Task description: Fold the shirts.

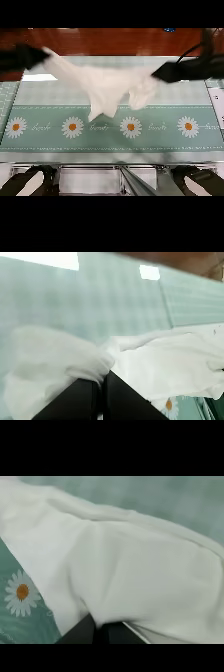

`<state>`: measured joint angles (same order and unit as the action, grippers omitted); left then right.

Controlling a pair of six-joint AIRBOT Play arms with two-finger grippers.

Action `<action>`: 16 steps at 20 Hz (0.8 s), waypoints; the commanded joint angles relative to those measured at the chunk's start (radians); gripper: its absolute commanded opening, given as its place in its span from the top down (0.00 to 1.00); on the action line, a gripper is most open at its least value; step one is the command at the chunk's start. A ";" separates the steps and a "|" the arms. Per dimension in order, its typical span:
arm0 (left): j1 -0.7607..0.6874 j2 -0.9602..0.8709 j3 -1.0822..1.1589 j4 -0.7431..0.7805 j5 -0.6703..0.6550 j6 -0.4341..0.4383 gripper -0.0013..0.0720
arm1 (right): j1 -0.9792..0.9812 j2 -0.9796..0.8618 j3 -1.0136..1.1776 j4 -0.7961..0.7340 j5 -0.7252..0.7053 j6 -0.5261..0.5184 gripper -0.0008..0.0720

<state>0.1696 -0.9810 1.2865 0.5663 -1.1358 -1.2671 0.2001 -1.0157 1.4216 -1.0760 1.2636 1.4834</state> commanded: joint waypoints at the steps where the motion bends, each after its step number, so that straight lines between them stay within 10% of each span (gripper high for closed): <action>1: 0.042 0.025 0.370 -0.035 0.008 -0.013 0.93 | -0.019 0.006 0.383 -0.120 0.212 0.024 0.96; 9: 0.298 0.261 0.568 -0.013 -0.090 -0.012 0.93 | -0.019 0.238 0.526 -0.210 0.304 0.059 0.96; 16: 0.253 0.376 0.537 0.311 -0.190 -0.089 0.93 | -0.019 0.322 0.316 -0.190 0.437 0.107 0.96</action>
<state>0.4446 -0.6346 1.8404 0.7399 -1.2800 -1.3041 0.1806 -0.7269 1.8496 -1.2766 1.6524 1.5696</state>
